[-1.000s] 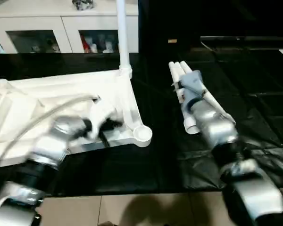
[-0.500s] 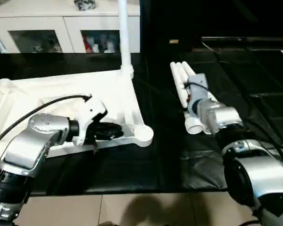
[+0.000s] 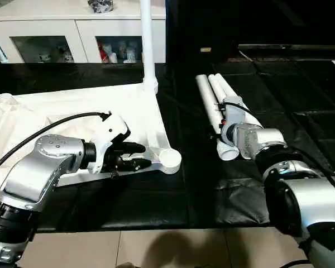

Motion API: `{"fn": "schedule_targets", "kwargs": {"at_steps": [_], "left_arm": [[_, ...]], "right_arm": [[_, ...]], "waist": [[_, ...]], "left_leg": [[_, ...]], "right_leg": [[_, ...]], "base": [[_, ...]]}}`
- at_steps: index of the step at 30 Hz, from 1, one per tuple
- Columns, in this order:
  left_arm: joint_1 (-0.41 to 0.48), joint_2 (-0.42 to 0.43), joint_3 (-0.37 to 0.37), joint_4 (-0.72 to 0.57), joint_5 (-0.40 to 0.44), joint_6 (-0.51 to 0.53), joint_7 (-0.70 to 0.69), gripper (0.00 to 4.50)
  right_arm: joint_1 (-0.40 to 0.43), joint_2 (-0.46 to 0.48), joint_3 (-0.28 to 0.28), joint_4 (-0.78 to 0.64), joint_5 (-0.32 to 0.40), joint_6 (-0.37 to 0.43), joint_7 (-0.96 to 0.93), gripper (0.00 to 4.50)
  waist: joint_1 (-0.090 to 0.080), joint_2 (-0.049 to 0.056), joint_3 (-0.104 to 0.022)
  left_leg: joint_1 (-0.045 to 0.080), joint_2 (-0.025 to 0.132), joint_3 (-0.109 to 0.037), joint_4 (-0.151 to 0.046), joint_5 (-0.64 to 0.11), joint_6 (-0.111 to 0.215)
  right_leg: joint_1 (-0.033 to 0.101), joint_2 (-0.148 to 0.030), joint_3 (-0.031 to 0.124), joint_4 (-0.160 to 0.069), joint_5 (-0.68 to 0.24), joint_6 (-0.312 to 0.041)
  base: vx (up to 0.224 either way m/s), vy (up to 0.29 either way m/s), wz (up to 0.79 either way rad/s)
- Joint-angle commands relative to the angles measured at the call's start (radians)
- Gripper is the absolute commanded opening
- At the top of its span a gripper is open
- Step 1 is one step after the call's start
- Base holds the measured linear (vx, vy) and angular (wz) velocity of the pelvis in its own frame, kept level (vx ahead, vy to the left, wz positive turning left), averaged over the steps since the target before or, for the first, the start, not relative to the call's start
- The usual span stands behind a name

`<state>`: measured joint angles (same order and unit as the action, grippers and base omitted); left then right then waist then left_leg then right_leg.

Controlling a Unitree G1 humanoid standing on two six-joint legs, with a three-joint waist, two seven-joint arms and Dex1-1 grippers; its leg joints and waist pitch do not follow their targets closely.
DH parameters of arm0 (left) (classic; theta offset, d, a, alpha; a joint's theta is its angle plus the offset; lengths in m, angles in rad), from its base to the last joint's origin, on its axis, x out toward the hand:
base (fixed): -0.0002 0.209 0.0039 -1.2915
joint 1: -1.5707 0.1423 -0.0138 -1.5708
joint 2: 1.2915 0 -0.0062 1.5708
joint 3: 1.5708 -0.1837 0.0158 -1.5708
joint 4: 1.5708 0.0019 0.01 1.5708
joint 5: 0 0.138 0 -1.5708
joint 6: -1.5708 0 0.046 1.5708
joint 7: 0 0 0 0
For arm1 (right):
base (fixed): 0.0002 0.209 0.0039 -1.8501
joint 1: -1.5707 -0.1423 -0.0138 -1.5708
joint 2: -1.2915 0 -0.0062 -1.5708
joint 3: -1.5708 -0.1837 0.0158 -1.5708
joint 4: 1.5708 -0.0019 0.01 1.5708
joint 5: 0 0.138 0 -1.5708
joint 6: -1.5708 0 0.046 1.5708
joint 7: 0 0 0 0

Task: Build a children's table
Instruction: Pick table leg

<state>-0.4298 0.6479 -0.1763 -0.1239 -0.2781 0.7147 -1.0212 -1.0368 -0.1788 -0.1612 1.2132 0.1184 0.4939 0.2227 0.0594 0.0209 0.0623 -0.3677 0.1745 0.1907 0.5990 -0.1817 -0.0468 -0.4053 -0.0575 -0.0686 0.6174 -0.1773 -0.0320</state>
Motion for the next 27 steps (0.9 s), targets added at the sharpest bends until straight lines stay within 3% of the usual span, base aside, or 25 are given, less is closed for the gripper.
{"fn": "schedule_targets", "kwargs": {"at_steps": [1, 7, 13, 19, 27], "left_arm": [[-0.001, 0.005, -0.018, -0.030, -0.006, 0.010, -0.002, 2.91], [0.005, 0.003, -0.036, -0.047, -0.019, 0.021, -0.018, 3.42], [0.002, -0.008, -0.051, -0.048, -0.015, 0.022, -0.014, 3.93], [-0.002, -0.018, -0.059, -0.051, -0.017, 0.025, -0.006, 4.46], [-0.006, -0.016, -0.063, -0.049, -0.018, 0.029, -0.005, 4.50]], "right_arm": [[0.007, 0.000, -0.014, 0.050, 0.016, 0.058, 0.015, 3.71], [0.004, -0.020, 0.013, 0.071, -0.015, 0.119, 0.042, 3.20], [0.000, -0.033, 0.025, 0.079, -0.032, 0.133, 0.048, 2.69], [-0.003, -0.039, 0.022, 0.078, -0.033, 0.131, 0.050, 2.16], [-0.001, -0.035, 0.007, 0.075, -0.023, 0.121, 0.050, 1.86]], "waist": [[0.005, 0.000, -0.070], [0.004, -0.002, -0.069], [0.002, -0.010, -0.071], [0.002, -0.010, -0.071], [0.003, -0.010, -0.071]], "left_leg": [[0.011, 0.049, -0.022, -0.060, -0.195, -0.016], [0.012, 0.049, -0.022, -0.061, -0.214, -0.028], [0.011, 0.049, -0.022, -0.061, -0.208, -0.031], [0.011, 0.049, -0.022, -0.060, -0.210, -0.031], [0.013, 0.050, -0.023, -0.061, -0.218, -0.033]], "right_leg": [[0.051, -0.082, 0.053, -0.065, -0.242, -0.215], [0.048, -0.081, 0.052, -0.069, -0.278, -0.202], [0.048, -0.082, 0.053, -0.068, -0.272, -0.198], [0.048, -0.082, 0.052, -0.069, -0.272, -0.196], [0.046, -0.082, 0.053, -0.070, -0.285, -0.191]], "base": [[0.000, 0.000, 0.00], [0.000, 0.000, 0.00], [0.000, 0.000, 0.00], [0.000, 0.000, 0.00], [0.000, 0.000, 0.00]]}}
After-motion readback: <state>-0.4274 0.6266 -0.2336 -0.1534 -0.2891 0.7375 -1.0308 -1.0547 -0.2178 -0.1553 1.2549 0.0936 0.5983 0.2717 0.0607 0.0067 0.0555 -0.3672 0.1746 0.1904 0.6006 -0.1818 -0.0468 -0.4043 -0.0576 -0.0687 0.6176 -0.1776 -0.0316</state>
